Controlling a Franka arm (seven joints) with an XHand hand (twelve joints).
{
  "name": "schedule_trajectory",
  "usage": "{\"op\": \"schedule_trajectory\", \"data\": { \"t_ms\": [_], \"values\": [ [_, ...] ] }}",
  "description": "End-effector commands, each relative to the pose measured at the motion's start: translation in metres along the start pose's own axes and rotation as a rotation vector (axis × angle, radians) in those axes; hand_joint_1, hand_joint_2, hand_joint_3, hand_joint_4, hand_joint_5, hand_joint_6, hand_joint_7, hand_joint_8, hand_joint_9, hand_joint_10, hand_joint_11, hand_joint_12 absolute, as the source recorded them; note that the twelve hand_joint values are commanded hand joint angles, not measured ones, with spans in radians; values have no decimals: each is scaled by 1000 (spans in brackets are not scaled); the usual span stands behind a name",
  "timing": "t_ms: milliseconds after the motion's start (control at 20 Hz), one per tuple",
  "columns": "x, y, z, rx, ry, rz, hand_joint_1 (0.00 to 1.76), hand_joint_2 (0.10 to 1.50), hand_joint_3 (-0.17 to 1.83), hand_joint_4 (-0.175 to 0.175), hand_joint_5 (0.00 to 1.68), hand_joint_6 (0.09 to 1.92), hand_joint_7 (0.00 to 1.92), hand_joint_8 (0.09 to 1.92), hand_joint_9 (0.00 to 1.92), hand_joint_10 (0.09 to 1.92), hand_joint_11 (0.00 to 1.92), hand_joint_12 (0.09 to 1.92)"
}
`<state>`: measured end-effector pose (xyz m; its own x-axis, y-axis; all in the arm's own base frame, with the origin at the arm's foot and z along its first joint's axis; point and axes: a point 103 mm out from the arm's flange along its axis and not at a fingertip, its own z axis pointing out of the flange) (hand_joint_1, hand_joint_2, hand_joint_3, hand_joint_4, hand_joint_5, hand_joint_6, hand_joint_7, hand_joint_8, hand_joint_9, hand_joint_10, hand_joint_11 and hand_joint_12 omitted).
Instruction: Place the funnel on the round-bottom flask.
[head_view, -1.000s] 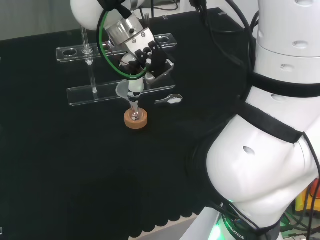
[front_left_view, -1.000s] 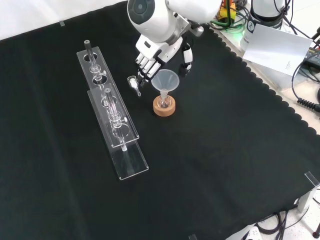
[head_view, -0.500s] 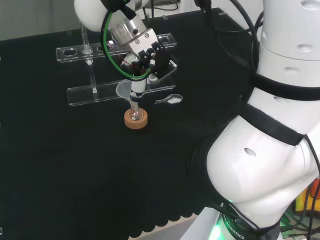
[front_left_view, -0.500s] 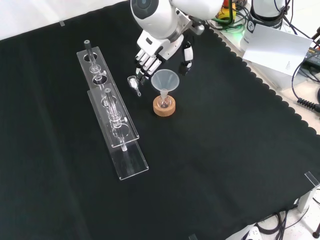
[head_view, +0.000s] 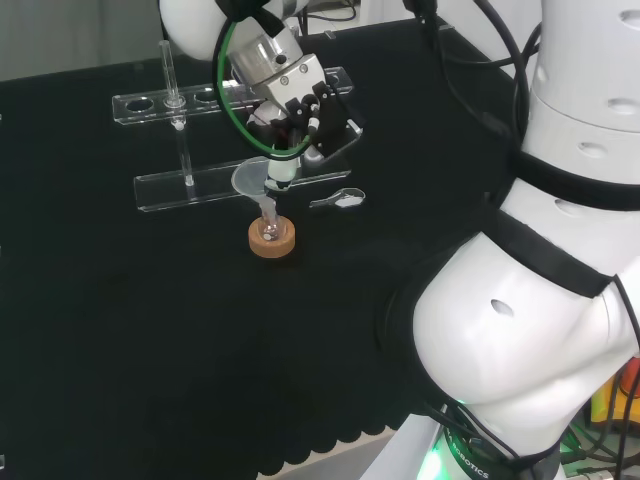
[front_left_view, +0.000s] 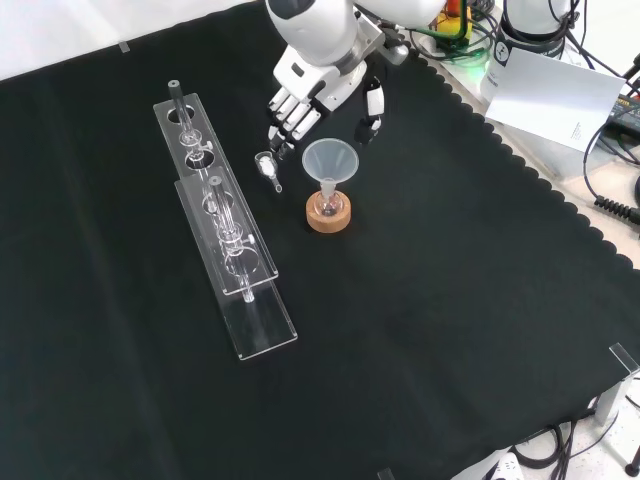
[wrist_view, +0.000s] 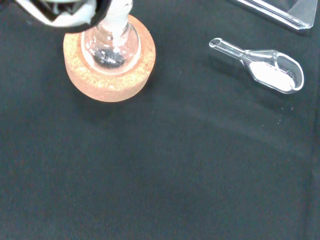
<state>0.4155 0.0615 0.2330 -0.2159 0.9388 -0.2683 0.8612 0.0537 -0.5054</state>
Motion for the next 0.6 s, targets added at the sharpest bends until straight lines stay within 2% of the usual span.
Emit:
{"op": "schedule_trajectory", "data": {
  "t_ms": [50, 250, 400, 600],
  "values": [
    [-13, -7, 1, -25, 54, 8, 753, 600, 579, -41, 0, 87, 0, 87, 0, 627, 0, 1423],
    [-23, -13, 5, -36, 85, 28, 749, 602, 576, -42, 0, 87, 0, 87, 0, 635, 0, 1422],
    [-30, -14, 8, -42, 104, 18, 747, 604, 573, -44, 0, 87, 0, 87, 0, 648, 0, 1423],
    [-26, -10, 10, -47, 104, 6, 744, 606, 569, -45, 0, 87, 0, 87, 0, 670, 0, 1425]
  ]
}}
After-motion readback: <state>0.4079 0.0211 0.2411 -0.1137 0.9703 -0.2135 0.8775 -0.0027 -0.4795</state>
